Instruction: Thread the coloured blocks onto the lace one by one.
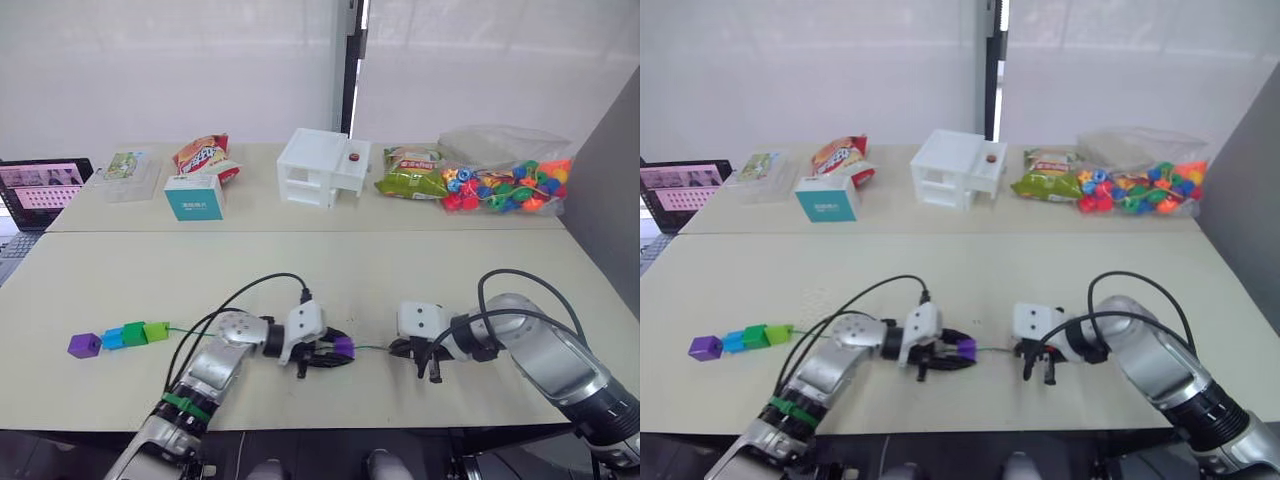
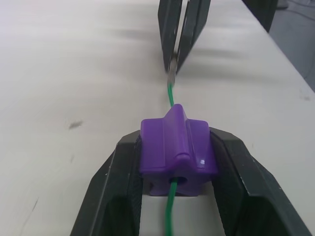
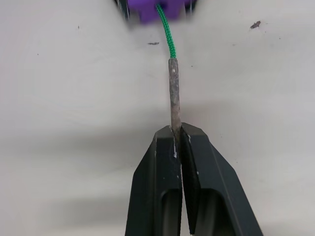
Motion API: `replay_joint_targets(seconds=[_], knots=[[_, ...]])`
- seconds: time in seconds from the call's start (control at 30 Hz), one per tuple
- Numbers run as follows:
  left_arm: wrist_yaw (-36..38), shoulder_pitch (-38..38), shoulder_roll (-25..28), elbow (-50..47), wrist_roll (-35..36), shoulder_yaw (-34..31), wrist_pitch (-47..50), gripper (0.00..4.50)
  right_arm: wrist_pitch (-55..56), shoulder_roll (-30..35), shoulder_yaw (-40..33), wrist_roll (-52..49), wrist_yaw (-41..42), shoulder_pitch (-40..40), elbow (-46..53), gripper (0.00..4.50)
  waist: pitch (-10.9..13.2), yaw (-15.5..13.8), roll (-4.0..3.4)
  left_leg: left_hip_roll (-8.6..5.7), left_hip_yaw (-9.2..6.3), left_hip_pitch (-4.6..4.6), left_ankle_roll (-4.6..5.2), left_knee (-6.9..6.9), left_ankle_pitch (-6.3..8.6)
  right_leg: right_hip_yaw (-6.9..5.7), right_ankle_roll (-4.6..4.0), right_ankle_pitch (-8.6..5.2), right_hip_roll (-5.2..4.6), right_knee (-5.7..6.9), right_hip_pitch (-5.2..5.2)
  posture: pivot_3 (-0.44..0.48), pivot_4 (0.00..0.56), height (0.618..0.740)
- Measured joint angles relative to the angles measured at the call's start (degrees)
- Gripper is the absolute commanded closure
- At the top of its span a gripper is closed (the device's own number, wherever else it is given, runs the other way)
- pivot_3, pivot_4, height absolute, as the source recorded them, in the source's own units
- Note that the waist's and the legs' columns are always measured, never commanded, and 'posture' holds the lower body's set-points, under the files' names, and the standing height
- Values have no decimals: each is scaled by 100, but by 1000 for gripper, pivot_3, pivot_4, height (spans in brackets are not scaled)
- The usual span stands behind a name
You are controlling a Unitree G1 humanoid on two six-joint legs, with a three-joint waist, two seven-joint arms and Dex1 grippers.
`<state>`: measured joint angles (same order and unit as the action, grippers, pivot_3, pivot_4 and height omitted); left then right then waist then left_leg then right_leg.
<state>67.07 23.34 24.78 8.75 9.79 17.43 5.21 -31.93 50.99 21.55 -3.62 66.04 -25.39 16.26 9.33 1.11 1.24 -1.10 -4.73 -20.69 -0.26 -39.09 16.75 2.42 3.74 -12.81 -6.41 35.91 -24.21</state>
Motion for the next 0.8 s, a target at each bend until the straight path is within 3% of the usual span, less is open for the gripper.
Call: replay_joint_targets(seconds=[0.17,0.37,0.57,0.67,0.73,0.8], knots=[[311,-419,938,-75,329,-589,-276,3108,126,-67,12,20,65,-124,-241,4500,0,61,0,7,2,16,0,12,0,1,-6,-3,4,5,1,0,150,740],[782,-474,2057,900,391,-1266,-1222,3108,254,-192,31,64,145,-198,-391,4500,0,123,-1,9,4,29,1,22,0,1,-10,-4,6,10,5,0,150,740],[1074,-167,2799,2255,278,-1584,-1968,3108,282,-319,43,111,148,-258,-460,4500,0,148,-2,9,4,28,1,23,1,1,-11,-5,8,17,-1,0,150,740],[1144,-96,2901,2604,185,-1666,-2196,3108,283,-356,43,126,147,-269,-462,4500,1,134,-3,9,5,27,1,22,1,1,-11,-5,7,17,1,0,150,740],[1239,-50,2898,2710,183,-1667,-2255,2056,305,-434,51,133,144,-286,-465,4500,1,133,-3,9,5,27,1,22,1,1,-11,-5,7,17,1,0,150,740],[1314,32,2899,2925,118,-1645,-2273,1435,315,-481,68,134,145,-289,-495,4500,1,133,-3,8,5,24,1,22,1,0,-11,-5,8,19,-3,0,150,740]])
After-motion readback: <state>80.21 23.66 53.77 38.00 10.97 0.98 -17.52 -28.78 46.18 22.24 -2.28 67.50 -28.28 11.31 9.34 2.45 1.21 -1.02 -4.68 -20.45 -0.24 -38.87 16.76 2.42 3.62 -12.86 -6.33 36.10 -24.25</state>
